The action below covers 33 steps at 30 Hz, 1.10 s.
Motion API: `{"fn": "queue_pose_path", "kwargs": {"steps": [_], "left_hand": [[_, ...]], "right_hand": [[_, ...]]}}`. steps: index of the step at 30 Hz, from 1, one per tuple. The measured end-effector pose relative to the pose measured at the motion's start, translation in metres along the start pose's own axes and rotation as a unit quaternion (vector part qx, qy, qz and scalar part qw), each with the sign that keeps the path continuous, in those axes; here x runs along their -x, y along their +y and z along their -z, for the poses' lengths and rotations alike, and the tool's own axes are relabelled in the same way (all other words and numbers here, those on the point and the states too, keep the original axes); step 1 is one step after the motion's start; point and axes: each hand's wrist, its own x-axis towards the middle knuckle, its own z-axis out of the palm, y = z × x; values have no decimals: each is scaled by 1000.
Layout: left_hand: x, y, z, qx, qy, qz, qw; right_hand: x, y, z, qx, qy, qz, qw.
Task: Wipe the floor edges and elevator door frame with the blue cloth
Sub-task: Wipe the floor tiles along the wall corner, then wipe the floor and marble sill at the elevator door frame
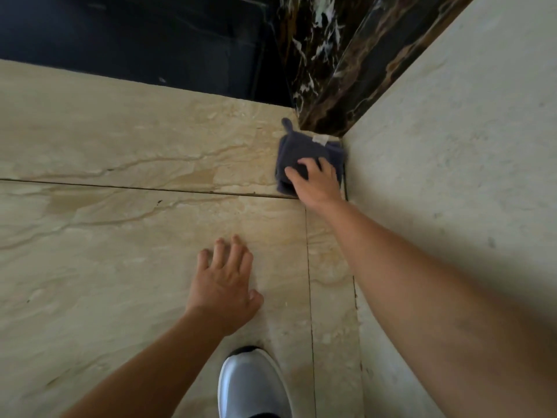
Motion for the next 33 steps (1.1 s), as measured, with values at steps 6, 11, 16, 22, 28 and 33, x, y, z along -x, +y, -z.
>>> {"fn": "queue_pose_path", "kwargs": {"steps": [6,11,16,22,28,33], "left_hand": [[3,-5,-12,57,44,-6,997],[8,-1,-14,64,33,14,997],[42,0,1,41,-62,21,997],[177,-5,30,124,-225,130,958],[283,-32,116,105,-309,115,938],[350,-59,253,157,-298,210,918]], "right_hand": [[-30,-15,8,64,22,-71,995],[16,3,-4,124,39,27,991],[167,28,-52,108,71,73,989],[239,47,-19,102,-213,-28,971],[296,-16,74,84,-236,-57,967],[379,-111,156,35,-269,-74,960]]}}
